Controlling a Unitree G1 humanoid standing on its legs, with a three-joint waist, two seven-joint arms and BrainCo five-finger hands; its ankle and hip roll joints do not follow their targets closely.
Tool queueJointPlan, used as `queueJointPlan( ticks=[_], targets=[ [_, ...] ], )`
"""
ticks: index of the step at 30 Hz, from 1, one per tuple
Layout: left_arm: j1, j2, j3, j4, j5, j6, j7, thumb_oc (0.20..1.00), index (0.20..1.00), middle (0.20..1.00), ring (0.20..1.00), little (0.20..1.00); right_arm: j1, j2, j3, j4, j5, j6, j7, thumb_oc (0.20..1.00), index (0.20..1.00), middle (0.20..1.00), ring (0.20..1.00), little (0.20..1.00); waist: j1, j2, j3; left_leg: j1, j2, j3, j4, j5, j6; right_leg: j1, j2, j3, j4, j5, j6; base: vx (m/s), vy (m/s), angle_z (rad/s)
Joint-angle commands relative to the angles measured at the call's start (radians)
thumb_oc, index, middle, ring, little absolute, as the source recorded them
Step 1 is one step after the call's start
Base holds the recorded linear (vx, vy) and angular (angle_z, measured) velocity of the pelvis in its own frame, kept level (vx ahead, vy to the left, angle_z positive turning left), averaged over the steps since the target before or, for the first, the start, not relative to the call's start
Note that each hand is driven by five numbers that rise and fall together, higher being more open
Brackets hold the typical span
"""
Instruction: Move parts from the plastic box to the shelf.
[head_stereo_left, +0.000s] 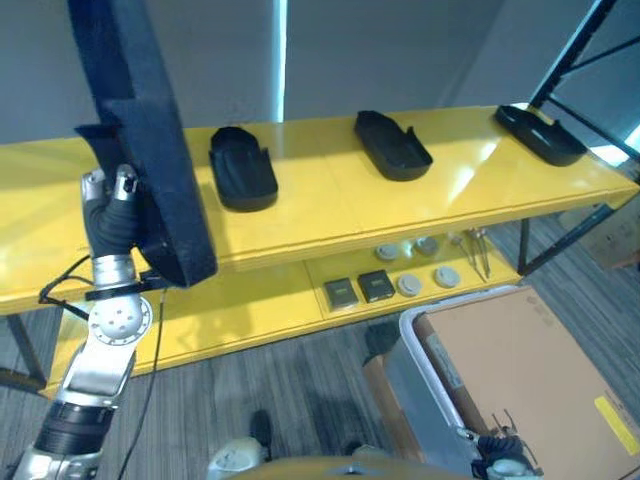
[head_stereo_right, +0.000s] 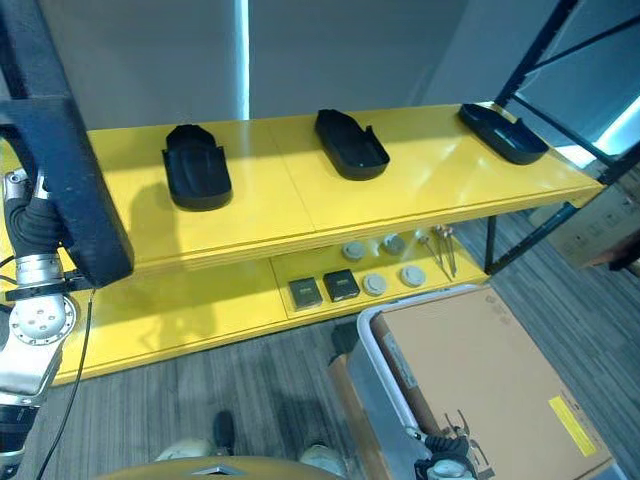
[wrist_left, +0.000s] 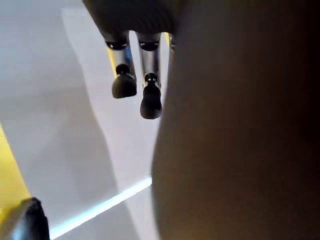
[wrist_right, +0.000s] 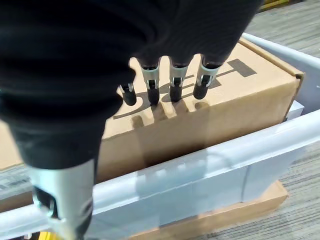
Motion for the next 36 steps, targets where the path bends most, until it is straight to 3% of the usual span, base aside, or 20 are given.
queueJointPlan(
  ticks=[1, 2, 3, 10, 11, 16, 19, 21, 23, 25, 26, 28, 29, 30, 31, 32, 36],
  targets=[
    [-0.049, -0.007, 0.007, -0.022, 0.016, -0.003, 0.057, 0.2, 0.2, 0.2, 0.2, 0.2, -0.103, 0.133, 0.099, -0.008, -0.042, -0.014, 0.153, 1.0, 1.0, 1.0, 1.0, 1.0, -0.001, 0.061, 0.01, 0.065, -0.057, -0.073, -0.003, -0.042, 0.017, -0.136, 0.08, 0.023, 0.036, 0.229, 0.024, 0.13, -0.027, 1.31],
    [-0.054, -0.011, 0.003, -0.015, 0.014, 0.003, 0.058, 0.2, 0.2, 0.2, 0.2, 0.2, -0.098, 0.13, 0.098, 0.004, -0.051, -0.012, 0.159, 1.0, 1.0, 1.0, 1.0, 1.0, -0.012, 0.059, 0.01, 0.068, -0.065, -0.093, -0.003, -0.04, 0.016, -0.14, 0.1, 0.048, 0.014, 0.241, 0.02, 0.17, -0.05, 0.9],
    [-0.063, -0.018, -0.014, -0.003, -0.002, 0.011, 0.051, 0.2, 0.2, 0.2, 0.2, 0.2, -0.085, 0.123, 0.1, 0.03, -0.07, 0.008, 0.177, 1.0, 1.0, 1.0, 1.0, 1.0, -0.042, 0.055, 0.01, 0.08, -0.083, -0.137, -0.002, -0.042, 0.02, -0.163, 0.145, 0.118, -0.027, 0.279, 0.018, 0.17, -0.054, 0.97],
    [-0.057, -0.049, -0.041, 0.001, -0.014, 0.013, 0.05, 0.2, 0.2, 0.2, 0.2, 0.2, -0.103, 0.115, 0.141, 0.167, -0.178, 0.047, 0.233, 1.0, 1.0, 1.0, 1.0, 1.0, -0.026, 0.034, 0.001, 0.058, -0.086, -0.15, -0.003, -0.035, 0.025, -0.138, 0.173, 0.132, -0.118, 0.277, -0.006, 0.07, -0.105, 0.42],
    [-0.05, -0.05, -0.041, -0.005, -0.013, 0.017, 0.053, 0.2, 0.2, 0.2, 0.2, 0.2, -0.107, 0.113, 0.148, 0.182, -0.203, 0.08, 0.239, 1.0, 1.0, 1.0, 1.0, 1.0, -0.022, 0.031, -0.001, 0.058, -0.082, -0.145, -0.003, -0.034, 0.025, -0.122, 0.177, 0.139, -0.137, 0.271, -0.012, 0.09, -0.089, 0.07],
    [-0.033, -0.053, -0.025, -0.008, -0.025, 0.045, 0.036, 0.2, 0.2, 0.2, 0.2, 0.2, -0.098, 0.11, 0.148, 0.257, -0.306, 0.159, 0.134, 1.0, 1.0, 1.0, 1.0, 1.0, -0.016, 0.018, -0.008, 0.06, -0.063, -0.094, 0.027, -0.051, 0.024, -0.077, 0.177, 0.143, -0.167, 0.254, -0.022, 0.1, -0.076, 0.07],
    [-0.029, -0.049, -0.025, -0.004, -0.058, 0.045, 0.011, 0.2, 0.2, 0.2, 0.2, 0.2, -0.072, 0.081, 0.096, 0.283, -0.321, 0.169, 0.016, 1.0, 1.0, 1.0, 1.0, 1.0, -0.03, 0.008, -0.004, 0.029, -0.043, -0.016, 0.121, -0.088, 0.011, -0.052, 0.162, 0.127, -0.186, 0.252, -0.028, 0.08, -0.03, 0.07],
    [-0.04, -0.044, -0.042, 0.0, -0.09, 0.044, -0.007, 0.2, 0.2, 0.2, 0.2, 0.2, -0.055, 0.058, 0.055, 0.292, -0.331, 0.156, -0.065, 1.0, 1.0, 1.0, 1.0, 1.0, -0.047, 0.003, 0.002, 0.004, 0.0, 0.052, 0.171, -0.094, -0.008, -0.051, 0.144, 0.104, -0.182, 0.253, -0.03, 0.06, 0.013, 0.32],
    [-0.053, -0.046, -0.059, 0.013, -0.122, 0.036, -0.02, 0.2, 0.2, 0.2, 0.2, 0.2, -0.046, 0.034, 0.017, 0.297, -0.294, 0.146, -0.123, 1.0, 1.0, 1.0, 1.0, 1.0, -0.058, -0.002, 0.01, -0.034, 0.061, 0.069, 0.195, -0.072, -0.034, -0.045, 0.131, 0.101, -0.183, 0.25, -0.037, 0.06, 0.071, 0.52],
    [-0.056, -0.048, -0.064, 0.019, -0.123, 0.032, -0.021, 0.2, 0.2, 0.2, 0.2, 0.2, -0.045, 0.025, 0.004, 0.303, -0.281, 0.142, -0.15, 1.0, 1.0, 1.0, 1.0, 1.0, -0.061, 0.0, 0.01, -0.038, 0.086, 0.054, 0.174, -0.05, -0.045, -0.041, 0.131, 0.11, -0.184, 0.244, -0.04, 0.11, 0.154, 0.56],
    [-0.039, -0.045, -0.055, 0.02, -0.135, 0.018, -0.027, 0.2, 0.2, 0.2, 0.2, 0.2, -0.036, 0.01, -0.03, 0.308, -0.253, 0.136, -0.181, 1.0, 1.0, 1.0, 1.0, 1.0, -0.064, 0.001, 0.006, -0.027, 0.141, 0.015, 0.101, 0.004, -0.072, -0.025, 0.131, 0.137, -0.189, 0.228, -0.043, 0.19, 0.256, 0.17],
    [-0.027, -0.043, -0.047, 0.014, -0.142, 0.013, -0.031, 0.2, 0.2, 0.2, 0.2, 0.2, -0.025, -0.003, -0.059, 0.304, -0.244, 0.125, -0.194, 1.0, 1.0, 1.0, 1.0, 1.0, -0.066, 0.0, 0.007, -0.034, 0.187, -0.007, 0.066, 0.049, -0.096, -0.015, 0.126, 0.151, -0.19, 0.221, -0.044, 0.17, 0.31, -0.39],
    [-0.022, -0.037, -0.04, 0.011, -0.15, 0.012, -0.035, 0.2, 0.2, 0.2, 0.2, 0.2, -0.016, -0.029, -0.095, 0.299, -0.243, 0.105, -0.193, 1.0, 1.0, 1.0, 1.0, 1.0, -0.067, -0.001, 0.013, -0.054, 0.234, -0.03, 0.062, 0.077, -0.112, -0.008, 0.113, 0.164, -0.178, 0.209, -0.045, 0.11, 0.572, -0.53],
    [-0.028, -0.031, -0.039, 0.018, -0.158, 0.004, -0.033, 0.2, 0.2, 0.2, 0.2, 0.2, -0.031, -0.045, -0.11, 0.297, -0.218, 0.091, -0.197, 1.0, 1.0, 1.0, 1.0, 1.0, -0.067, 0.004, 0.022, -0.04, 0.24, -0.064, 0.099, 0.039, -0.108, -0.029, 0.086, 0.177, -0.141, 0.192, -0.039, 0.15, 0.93, -0.35],
    [-0.041, -0.033, -0.043, 0.015, -0.137, 0.013, -0.044, 0.2, 0.2, 0.2, 0.2, 0.2, -0.043, -0.04, -0.124, 0.295, -0.174, 0.07, -0.216, 1.0, 1.0, 1.0, 1.0, 1.0, -0.066, 0.01, 0.031, -0.017, 0.212, -0.057, 0.145, -0.016, -0.099, -0.05, 0.041, 0.166, -0.104, 0.192, -0.023, 0.13, 0.854, -0.59],
    [-0.043, -0.034, -0.044, 0.015, -0.126, 0.013, -0.052, 0.2, 0.2, 0.2, 0.2, 0.2, -0.041, -0.033, -0.133, 0.299, -0.166, 0.054, -0.22, 1.0, 1.0, 1.0, 1.0, 1.0, -0.064, 0.009, 0.034, -0.014, 0.194, -0.058, 0.165, -0.037, -0.091, -0.049, 0.025, 0.17, -0.1, 0.197, -0.013, 0.13, 0.64, -0.78],
    [-0.05, -0.023, -0.045, -0.005, -0.094, 0.044, -0.062, 0.2, 0.2, 0.2, 0.2, 0.2, -0.037, -0.001, -0.154, 0.301, -0.177, 0.018, -0.216, 1.0, 1.0, 1.0, 1.0, 1.0, -0.052, 0.008, 0.032, 0.003, 0.13, -0.057, 0.181, -0.087, -0.058, -0.042, -0.035, 0.186, -0.099, 0.223, 0.037, 0.1, 0.34, -0.27]
  ],
)
